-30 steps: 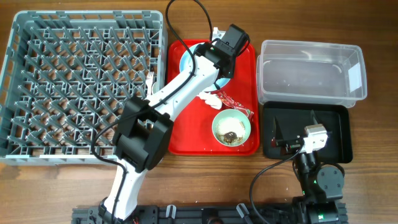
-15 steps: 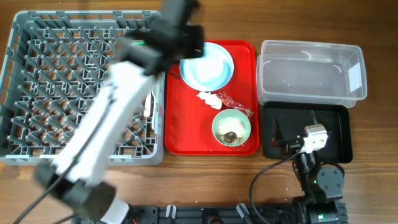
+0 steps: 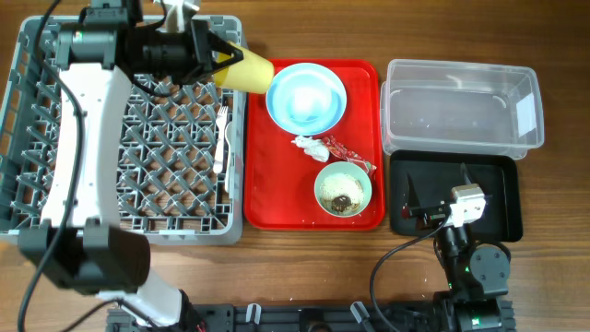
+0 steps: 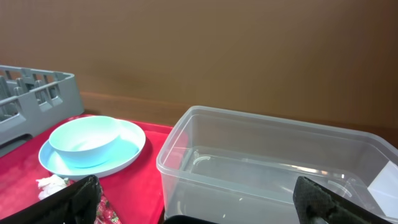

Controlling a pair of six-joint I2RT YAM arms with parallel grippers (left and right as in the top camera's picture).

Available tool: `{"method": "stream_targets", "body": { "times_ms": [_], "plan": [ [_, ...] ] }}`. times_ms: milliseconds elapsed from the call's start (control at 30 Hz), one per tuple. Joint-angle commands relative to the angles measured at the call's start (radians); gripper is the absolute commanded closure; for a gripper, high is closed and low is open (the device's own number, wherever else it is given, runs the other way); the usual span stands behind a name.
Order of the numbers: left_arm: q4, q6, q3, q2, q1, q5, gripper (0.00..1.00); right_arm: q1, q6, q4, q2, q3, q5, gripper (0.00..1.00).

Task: Sort waste into correct bins and load items into the dishwasher rack
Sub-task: 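Lift the yellow cup and carry it over the rack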

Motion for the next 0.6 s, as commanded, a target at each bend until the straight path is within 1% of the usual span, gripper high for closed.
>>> {"method": "stream_targets", "body": {
  "times_ms": [0,167,367,567],
  "plan": [
    [0.005,0.045,-0.004,0.104,0.044,0.299,0.96,-0.005,-0.005,0.004,-0.002,-0.001,-0.009,0.0],
    [0.061,0.045,-0.004,0.225,0.079,0.339,0.96,-0.005,-0.005,0.004,-0.002,-0.001,-0.009,0.0],
    [0.101,0.018,-0.004,0.344,0.124,0.339,0.96,-0.005,-0.005,0.004,-0.002,-0.001,-0.009,0.0],
    [0.118,0.018,-0.004,0.43,0.172,0.339,0.96,-0.005,-0.005,0.004,-0.002,-0.001,-0.009,0.0]
  ]
}}
